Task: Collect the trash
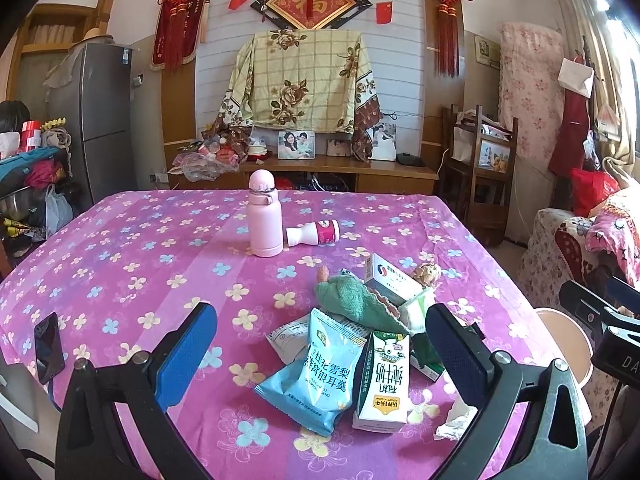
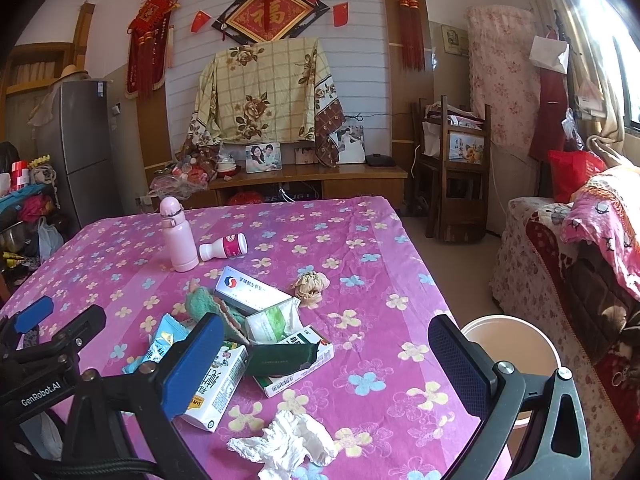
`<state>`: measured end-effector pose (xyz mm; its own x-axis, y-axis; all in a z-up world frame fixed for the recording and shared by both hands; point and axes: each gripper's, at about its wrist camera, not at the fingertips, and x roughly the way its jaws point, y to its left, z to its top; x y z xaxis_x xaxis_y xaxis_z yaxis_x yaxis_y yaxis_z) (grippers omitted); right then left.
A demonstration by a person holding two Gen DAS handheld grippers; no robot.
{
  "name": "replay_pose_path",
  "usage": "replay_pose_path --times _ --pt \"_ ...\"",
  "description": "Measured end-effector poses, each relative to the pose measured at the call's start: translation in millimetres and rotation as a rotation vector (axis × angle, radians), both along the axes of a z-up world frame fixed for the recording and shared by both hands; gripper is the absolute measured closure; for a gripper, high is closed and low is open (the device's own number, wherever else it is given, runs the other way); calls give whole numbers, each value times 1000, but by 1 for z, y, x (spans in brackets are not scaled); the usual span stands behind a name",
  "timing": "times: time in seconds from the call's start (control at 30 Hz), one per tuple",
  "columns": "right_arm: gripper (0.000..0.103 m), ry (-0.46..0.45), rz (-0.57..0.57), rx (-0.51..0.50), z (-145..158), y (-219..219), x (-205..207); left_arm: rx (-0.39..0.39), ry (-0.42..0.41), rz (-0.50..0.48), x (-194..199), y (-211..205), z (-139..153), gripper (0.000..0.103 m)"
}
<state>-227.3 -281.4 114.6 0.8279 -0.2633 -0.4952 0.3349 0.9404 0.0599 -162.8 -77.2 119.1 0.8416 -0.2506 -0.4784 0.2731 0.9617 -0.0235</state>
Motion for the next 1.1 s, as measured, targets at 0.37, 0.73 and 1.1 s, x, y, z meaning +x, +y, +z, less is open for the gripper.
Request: replay_pose_path --times 0.37,0.73,1.1 --pt "0 36 -2 122 8 -5 0 6 28 2 3 0 -7 0" --pt "0 32 10 61 -2 -3 3 -3 61 -3 8 1 -13 0" --pt "0 31 13 66 -9 -9 4 2 83 -6 11 0 -19 0"
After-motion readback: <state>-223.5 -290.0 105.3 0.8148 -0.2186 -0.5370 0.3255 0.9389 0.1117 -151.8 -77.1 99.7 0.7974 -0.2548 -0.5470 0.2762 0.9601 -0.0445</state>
